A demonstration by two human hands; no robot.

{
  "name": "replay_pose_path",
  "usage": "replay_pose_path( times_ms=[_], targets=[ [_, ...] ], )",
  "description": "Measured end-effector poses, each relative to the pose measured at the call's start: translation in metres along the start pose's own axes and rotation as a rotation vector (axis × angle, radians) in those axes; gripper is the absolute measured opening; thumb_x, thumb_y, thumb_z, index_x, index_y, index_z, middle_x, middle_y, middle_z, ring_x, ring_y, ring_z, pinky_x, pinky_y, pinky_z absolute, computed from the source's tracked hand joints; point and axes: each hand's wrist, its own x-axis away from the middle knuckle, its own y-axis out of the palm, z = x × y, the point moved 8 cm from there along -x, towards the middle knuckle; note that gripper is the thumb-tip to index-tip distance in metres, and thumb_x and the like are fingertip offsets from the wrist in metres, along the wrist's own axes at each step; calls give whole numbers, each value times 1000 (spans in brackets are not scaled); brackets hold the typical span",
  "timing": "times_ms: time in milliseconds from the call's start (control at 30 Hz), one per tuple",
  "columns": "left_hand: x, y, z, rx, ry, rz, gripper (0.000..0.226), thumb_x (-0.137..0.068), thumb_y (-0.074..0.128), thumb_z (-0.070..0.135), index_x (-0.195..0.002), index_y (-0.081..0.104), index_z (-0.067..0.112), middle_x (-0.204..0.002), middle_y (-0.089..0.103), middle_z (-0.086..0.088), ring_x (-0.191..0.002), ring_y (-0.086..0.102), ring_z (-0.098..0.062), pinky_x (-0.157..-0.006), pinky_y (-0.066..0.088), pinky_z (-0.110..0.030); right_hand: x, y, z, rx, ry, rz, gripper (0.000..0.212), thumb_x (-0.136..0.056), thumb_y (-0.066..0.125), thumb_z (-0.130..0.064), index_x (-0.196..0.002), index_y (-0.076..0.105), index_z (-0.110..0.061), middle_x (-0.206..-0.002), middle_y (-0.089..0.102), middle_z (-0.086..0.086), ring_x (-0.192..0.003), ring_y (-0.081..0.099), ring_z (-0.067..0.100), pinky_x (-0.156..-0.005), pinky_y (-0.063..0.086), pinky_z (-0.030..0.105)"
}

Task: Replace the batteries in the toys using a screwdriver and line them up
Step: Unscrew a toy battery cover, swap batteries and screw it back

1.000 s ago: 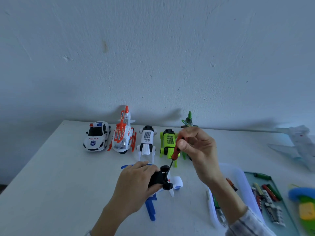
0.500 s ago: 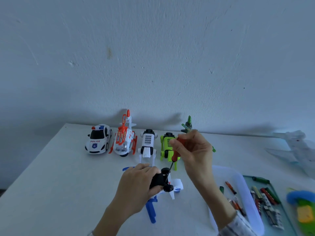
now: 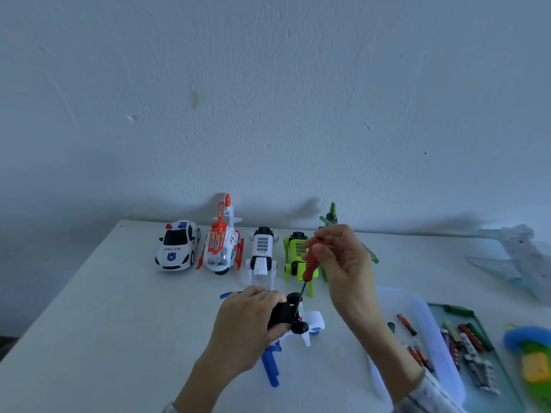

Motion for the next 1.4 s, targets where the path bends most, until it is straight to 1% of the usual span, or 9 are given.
replay_pose_path(
  times_ms=[133, 267, 467, 600, 667, 800, 1000, 1133, 1400],
  targets=[
    [2, 1, 3, -23, 25, -10, 26, -79, 59, 58, -94, 58, 37, -82, 61, 21, -79, 56, -3, -67, 36, -18, -1, -1, 1, 26, 44, 3, 17, -90, 59, 0, -83, 63, -15, -96, 63, 15, -82, 63, 14, -65, 52, 24],
    [2, 0, 4, 28, 17, -23, 32, -89, 51, 57, -111, 54, 34, -101, 61, 18, -97, 51, -4, -77, 32, -20, 3, -4, -2, 5, 8, 64, 21, -81, 69, -6, -74, 50, -7, -61, 56, 8, -52, 54, 24, -49, 46, 24],
    [-1, 0, 2, 29, 33, 14, 30, -87, 54, 57, -106, 57, 34, -93, 62, 16, -87, 52, -5, -73, 38, -23, 8, -13, 4, -4, 30, 87, 16, -95, 44, 7, -89, 56, -2, -76, 64, 17, -62, 56, 36, -57, 51, 34],
    [-2, -2, 2, 19, 24, 15, 32, -86, 56, 56, -109, 57, 34, -98, 63, 15, -89, 54, -7, -73, 35, -22, 4, -18, 4, -21, 66, 73, 8, -83, 70, -15, -86, 64, -10, -76, 60, 26, -62, 59, 37, -52, 50, 28],
    [-2, -2, 2, 21, 26, 7, 31, -85, 58, 56, -108, 58, 34, -97, 64, 15, -87, 54, -7, -71, 35, -23, 2, -19, 4, 54, 56, 97, 15, -73, 77, -23, -81, 65, -18, -71, 61, 20, -58, 60, 40, -47, 45, 24],
    [-3, -5, 3, 14, 27, 14, 28, -82, 61, 55, -102, 58, 35, -90, 64, 15, -75, 44, -3, -64, 32, -17, 2, -13, 5, 71, 18, 10, 11, -87, 62, 0, -87, 61, -10, -69, 57, 15, -56, 59, 33, -53, 45, 22],
    [-4, 0, -1, -15, 30, -1, 29, -76, 64, 59, -93, 57, 37, -81, 61, 18, -70, 46, -1, -61, 33, -16, 5, -1, 4, 561, -75, -158, 34, -90, 60, -13, -99, 40, -39, -69, 50, -2, -61, 56, 20, -55, 47, 31],
    [-3, 7, -6, -11, 3, 28, 30, -71, 60, 63, -88, 56, 38, -72, 59, 21, -67, 53, 0, -57, 41, -17, 1, 9, -9, 598, -182, -166, 34, -90, 57, -4, -102, 39, -30, -64, 40, -5, -55, 40, 9, -49, 33, 15],
    [-6, 0, -2, -25, 53, 91, 31, -72, 49, 64, -82, 58, 36, -66, 56, 20, -62, 52, 0, -51, 43, -18, -3, 41, -8, 733, -255, -335, 34, -89, 52, -5, -104, 35, -30, -64, 34, -11, -57, 35, 13, -50, 32, 26]
  ],
)
